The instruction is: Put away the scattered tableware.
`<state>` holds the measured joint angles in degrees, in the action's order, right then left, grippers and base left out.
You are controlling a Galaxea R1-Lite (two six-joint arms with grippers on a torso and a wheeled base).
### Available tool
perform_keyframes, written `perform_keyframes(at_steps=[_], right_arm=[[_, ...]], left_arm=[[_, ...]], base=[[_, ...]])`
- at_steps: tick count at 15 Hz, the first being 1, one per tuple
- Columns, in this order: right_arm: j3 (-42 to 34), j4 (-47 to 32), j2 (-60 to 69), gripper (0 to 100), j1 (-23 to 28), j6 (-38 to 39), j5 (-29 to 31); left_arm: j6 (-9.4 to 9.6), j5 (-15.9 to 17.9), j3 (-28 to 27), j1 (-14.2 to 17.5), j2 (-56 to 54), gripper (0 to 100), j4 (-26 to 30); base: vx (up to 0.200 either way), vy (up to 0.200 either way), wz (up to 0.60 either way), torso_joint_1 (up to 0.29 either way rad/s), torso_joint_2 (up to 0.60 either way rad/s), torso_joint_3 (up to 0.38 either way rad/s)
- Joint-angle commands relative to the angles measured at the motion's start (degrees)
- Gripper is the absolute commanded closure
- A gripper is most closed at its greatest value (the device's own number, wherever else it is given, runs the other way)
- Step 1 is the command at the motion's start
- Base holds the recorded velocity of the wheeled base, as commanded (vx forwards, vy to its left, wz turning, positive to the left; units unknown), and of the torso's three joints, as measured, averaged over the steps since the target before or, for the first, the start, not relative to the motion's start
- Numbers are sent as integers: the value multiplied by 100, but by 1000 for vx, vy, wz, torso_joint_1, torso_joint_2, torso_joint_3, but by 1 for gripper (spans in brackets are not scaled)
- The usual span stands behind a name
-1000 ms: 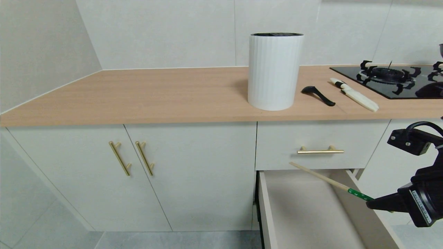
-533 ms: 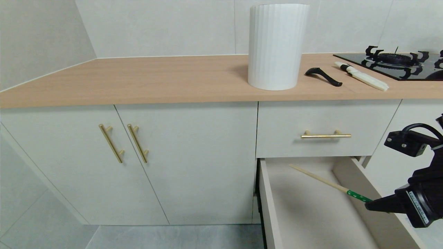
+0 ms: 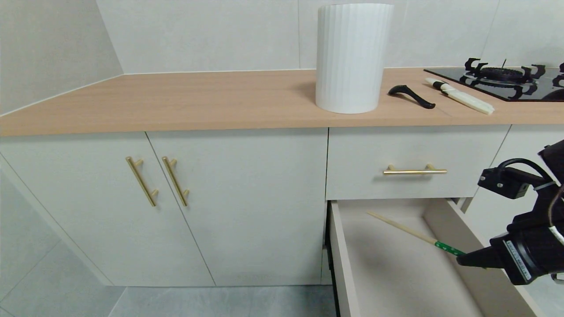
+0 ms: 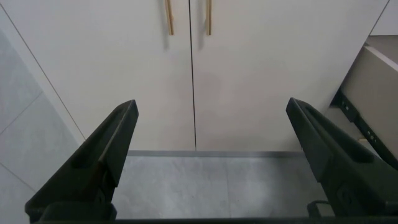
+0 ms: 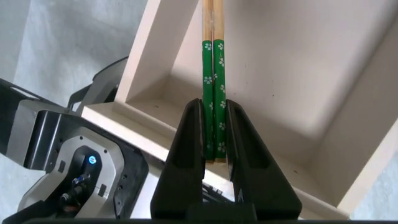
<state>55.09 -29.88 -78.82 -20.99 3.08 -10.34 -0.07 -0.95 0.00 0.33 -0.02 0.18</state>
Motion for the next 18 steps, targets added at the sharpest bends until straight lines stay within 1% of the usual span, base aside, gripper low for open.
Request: perform_keyframes(at_steps=[1, 2, 4, 5, 8, 9, 12, 15, 18], right_arm=[[19, 237, -1091, 100, -1, 61, 32], [46, 457, -1487, 100, -1, 228, 58], [55, 1151, -2163, 100, -1, 1028, 164], [55, 1371, -2436, 100, -1, 1195, 252], [46, 1845, -3113, 100, -1, 1344, 621], [28, 2109, -3429, 100, -1, 1537, 735], [19, 2294, -3816, 100, -10, 1572, 761], [19, 2302, -3965, 100, -54, 1581, 761], [-16, 2487, -4088, 100, -89, 1590, 761]], left_arm=[[-1, -2, 0, 2, 2, 0, -1], [-1, 7, 0, 2, 2, 0, -1], [-1, -2, 0, 2, 2, 0, -1], [-1, -2, 0, 2, 2, 0, -1], [-1, -2, 0, 2, 2, 0, -1], [-1, -2, 0, 2, 2, 0, -1], [-1, -2, 0, 2, 2, 0, -1], [-1, 7, 0, 2, 2, 0, -1], [-1, -2, 0, 2, 2, 0, -1]], base=[[0, 0, 0, 0, 0, 0], [0, 0, 0, 0, 0, 0], [0, 0, 0, 0, 0, 0], [0, 0, 0, 0, 0, 0], [0, 0, 0, 0, 0, 0], [0, 0, 0, 0, 0, 0], [0, 0, 0, 0, 0, 0], [0, 0, 0, 0, 0, 0], [0, 0, 0, 0, 0, 0]])
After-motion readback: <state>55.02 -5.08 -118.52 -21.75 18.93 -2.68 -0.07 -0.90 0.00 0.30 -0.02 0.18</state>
